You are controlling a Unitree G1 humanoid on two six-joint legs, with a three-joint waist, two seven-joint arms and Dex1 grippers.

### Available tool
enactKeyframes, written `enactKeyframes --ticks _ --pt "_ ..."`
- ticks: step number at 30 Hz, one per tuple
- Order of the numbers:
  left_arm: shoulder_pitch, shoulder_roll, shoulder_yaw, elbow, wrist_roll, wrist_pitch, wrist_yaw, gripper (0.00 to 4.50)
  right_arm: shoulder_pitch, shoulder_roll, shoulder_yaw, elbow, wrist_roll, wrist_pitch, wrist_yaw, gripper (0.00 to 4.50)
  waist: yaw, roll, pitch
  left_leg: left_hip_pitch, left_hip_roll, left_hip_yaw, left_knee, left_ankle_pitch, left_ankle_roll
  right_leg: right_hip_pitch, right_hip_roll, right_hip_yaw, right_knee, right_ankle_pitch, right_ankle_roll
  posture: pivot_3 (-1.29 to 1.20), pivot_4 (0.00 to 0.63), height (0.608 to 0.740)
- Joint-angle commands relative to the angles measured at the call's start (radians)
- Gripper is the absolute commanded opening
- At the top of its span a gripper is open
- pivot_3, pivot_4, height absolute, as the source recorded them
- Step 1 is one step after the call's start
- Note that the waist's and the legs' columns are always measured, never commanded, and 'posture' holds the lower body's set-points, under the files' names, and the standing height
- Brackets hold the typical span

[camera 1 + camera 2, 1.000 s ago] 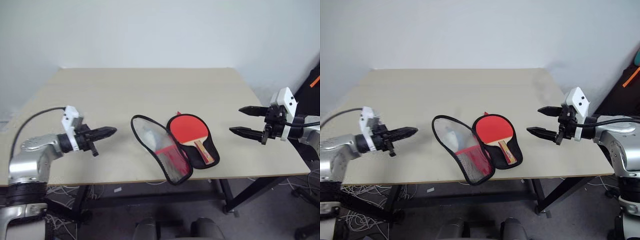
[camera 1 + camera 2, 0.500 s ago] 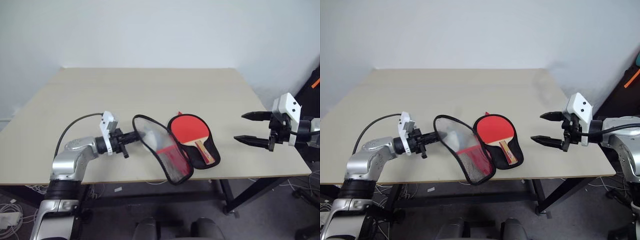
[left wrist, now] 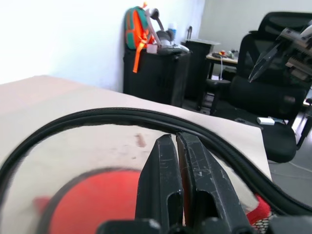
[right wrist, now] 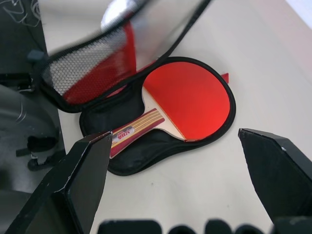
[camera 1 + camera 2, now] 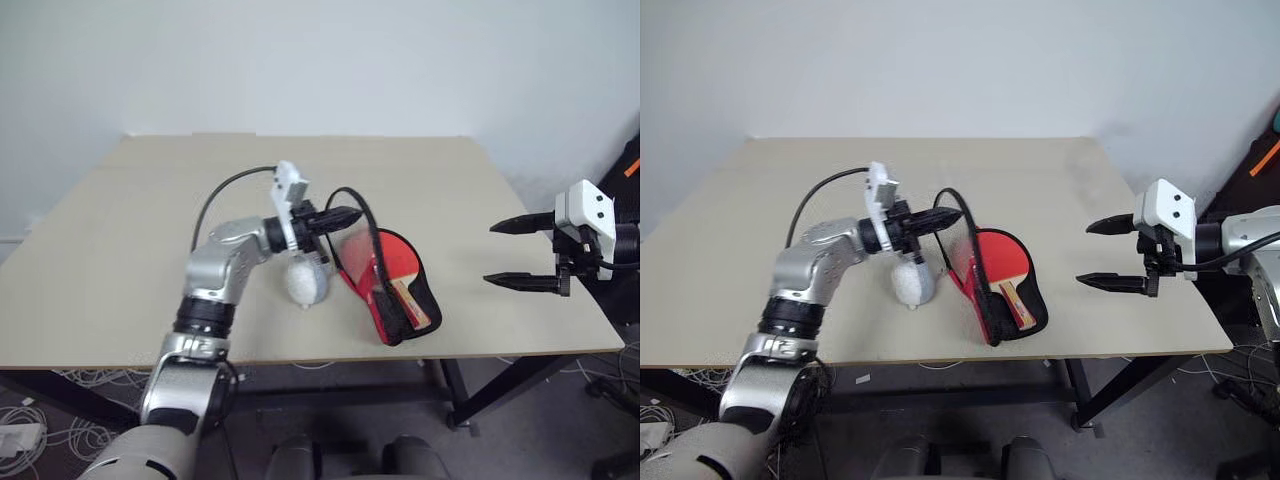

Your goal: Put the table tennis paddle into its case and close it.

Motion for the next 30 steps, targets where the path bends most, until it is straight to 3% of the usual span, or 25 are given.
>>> enactKeyframes --ticks 1,7,16,21,24,30 --pt "-0.041 -0.027 0.008 0.038 0.028 -0.007 0.066 0.03 -0.03 -0.017 -0.022 -0.002 0.005 -0.01 0.009 4.5 -0.002 0.0 0.0 0.0 0.0 0.0 0.0 0.0 0.0 0.0 0.0 0.0 0.0 0.0 0.0 0.0 0.0 0.74" --pt "0.027 0.004 0.039 -0.092 -0.049 0.152 0.058 0.03 -0.013 -0.014 -0.028 -0.017 0.007 -0.003 0.004 4.5 -0.002 0.0 0.0 0.0 0.0 0.001 -0.001 0.0 0.0 -0.002 0.001 0.002 0.001 0.0 0.0 0.0 0.0 0.74" --pt "0.166 0.025 0.159 -0.351 -0.299 0.491 0.112 0.03 -0.012 -0.004 -0.022 -0.023 0.01 0.012 -0.005 4.5 -0.001 0.0 0.0 0.0 0.0 0.0 0.0 0.0 0.0 -0.001 0.001 0.002 0.001 0.0 0.0 0.0 0.0 0.74" --pt "0.277 0.018 0.156 -0.425 -0.366 0.614 0.164 0.03 -0.015 0.011 -0.014 -0.028 0.01 0.018 -0.018 4.5 -0.003 0.0 0.0 0.002 0.0 0.001 -0.001 0.0 0.0 0.0 0.001 0.003 0.001 0.0 0.0 0.0 0.0 0.74" --pt "0.32 -0.008 0.139 -0.445 -0.365 0.62 0.201 0.58 -0.012 0.019 -0.012 -0.042 0.016 0.028 -0.024 4.5 0.0 0.0 0.0 0.002 0.0 0.001 0.0 0.0 0.0 0.0 0.001 0.003 0.001 0.0 0.0 0.0 0.0 0.74" --pt "0.371 -0.045 0.106 -0.516 -0.384 0.661 0.261 2.64 0.008 0.024 -0.019 -0.067 0.024 0.042 -0.037 4.5 0.008 0.0 0.0 0.002 0.0 0.001 0.0 0.0 0.0 0.0 0.001 0.003 0.001 -0.001 -0.001 0.0 0.0 0.74"
